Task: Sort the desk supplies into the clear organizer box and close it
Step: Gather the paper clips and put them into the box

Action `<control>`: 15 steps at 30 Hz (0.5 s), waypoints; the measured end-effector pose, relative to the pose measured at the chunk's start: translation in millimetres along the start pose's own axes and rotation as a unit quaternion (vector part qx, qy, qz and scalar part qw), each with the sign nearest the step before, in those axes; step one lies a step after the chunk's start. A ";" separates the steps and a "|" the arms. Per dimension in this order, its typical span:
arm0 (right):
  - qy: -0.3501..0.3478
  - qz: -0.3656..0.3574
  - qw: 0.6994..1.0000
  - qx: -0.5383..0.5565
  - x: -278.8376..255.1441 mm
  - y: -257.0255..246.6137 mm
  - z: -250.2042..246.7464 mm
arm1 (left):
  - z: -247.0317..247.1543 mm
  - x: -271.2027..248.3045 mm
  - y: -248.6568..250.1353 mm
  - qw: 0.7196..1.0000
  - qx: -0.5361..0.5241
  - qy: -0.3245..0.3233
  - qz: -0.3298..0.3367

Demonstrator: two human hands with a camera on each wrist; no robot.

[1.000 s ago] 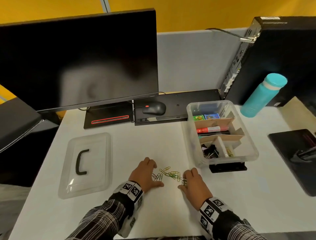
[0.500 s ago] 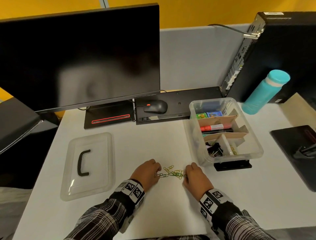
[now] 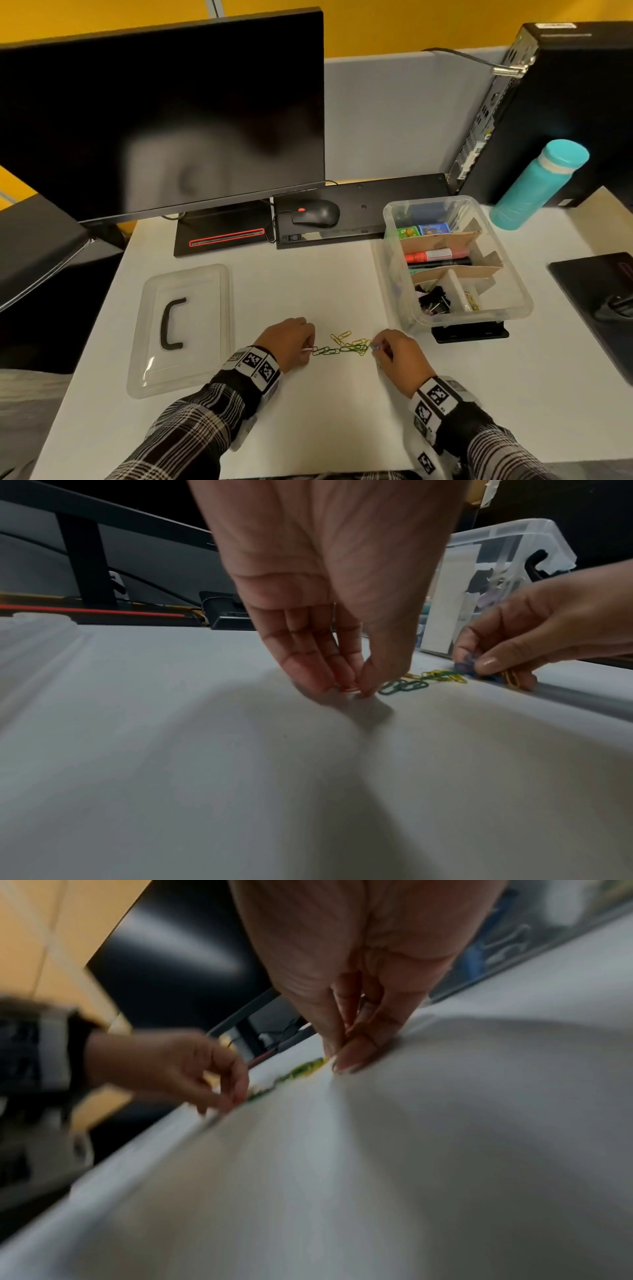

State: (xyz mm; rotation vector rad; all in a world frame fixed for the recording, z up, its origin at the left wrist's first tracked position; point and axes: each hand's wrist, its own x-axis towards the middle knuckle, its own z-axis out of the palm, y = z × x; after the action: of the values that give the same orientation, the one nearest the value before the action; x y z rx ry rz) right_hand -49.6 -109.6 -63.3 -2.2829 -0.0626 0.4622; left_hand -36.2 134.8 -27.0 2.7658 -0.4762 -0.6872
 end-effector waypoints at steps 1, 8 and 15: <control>0.002 0.030 0.997 0.078 0.8 1.2 -1.6 | 0.4 0.4 -0.4 1.000 -0.006 -0.005 -0.008; -0.051 0.139 0.862 0.484 -1.4 -7.4 -8.6 | 3.4 -4.3 1.6 0.995 -0.097 0.031 -0.019; -0.077 0.195 0.813 0.544 5.8 -20.8 -12.3 | 10.3 -3.4 14.6 0.972 -0.225 0.012 -0.070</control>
State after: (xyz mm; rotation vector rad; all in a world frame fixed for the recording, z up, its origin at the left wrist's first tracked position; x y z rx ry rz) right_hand -37.9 -102.8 -42.5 -1.0999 0.4862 0.6669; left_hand -47.8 121.1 -29.8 2.3875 -0.0999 -0.6926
